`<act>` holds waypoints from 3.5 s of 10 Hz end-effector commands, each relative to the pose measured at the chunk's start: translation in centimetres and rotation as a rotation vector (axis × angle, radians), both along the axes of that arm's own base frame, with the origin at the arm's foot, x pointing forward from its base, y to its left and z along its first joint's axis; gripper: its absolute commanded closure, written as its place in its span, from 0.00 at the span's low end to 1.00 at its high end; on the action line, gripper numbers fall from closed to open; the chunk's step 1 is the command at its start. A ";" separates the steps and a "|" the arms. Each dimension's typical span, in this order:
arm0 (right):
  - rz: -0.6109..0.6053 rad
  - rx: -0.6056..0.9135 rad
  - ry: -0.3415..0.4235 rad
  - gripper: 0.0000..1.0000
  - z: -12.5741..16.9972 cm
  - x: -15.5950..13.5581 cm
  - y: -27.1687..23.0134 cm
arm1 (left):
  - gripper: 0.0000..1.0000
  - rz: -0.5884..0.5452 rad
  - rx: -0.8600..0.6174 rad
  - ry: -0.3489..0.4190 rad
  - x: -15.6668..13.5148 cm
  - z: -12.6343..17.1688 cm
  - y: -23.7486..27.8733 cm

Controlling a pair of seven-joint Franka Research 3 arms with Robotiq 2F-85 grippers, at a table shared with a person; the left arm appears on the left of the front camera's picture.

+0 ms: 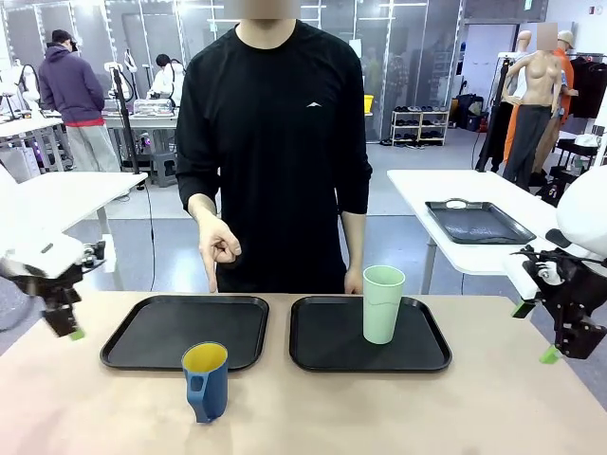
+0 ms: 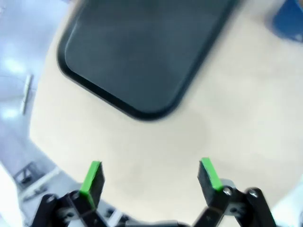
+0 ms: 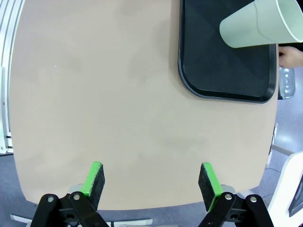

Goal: Sort and store the cups by type.
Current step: Pick up the Handle plastic cup and place it into the empty Flat Tray.

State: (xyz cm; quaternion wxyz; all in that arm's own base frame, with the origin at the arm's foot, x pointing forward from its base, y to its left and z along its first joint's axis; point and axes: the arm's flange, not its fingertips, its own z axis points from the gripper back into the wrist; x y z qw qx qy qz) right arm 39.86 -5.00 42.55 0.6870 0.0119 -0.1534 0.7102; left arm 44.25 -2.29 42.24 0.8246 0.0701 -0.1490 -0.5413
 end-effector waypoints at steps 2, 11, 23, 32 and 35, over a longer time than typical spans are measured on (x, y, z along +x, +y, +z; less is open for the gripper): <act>-0.010 -0.011 -0.003 0.00 0.0 0.3 0.0 | 0.00 -0.394 0.102 0.029 -0.2 2.4 2.5; -0.010 -0.011 -0.003 0.00 0.0 0.3 0.0 | 0.00 -0.490 0.132 0.052 -1.0 2.2 1.9; -0.010 -0.011 -0.003 0.00 0.0 0.3 0.0 | 0.00 -0.473 -0.859 -0.086 -6.7 -11.9 -0.1; -0.010 -0.011 -0.003 0.00 0.0 0.3 0.0 | 0.00 -0.546 -1.236 -0.053 -6.5 -13.5 -0.6; -0.010 -0.011 -0.003 0.00 0.0 0.3 0.0 | 0.00 -0.541 -1.200 -0.027 -7.5 -13.7 -0.4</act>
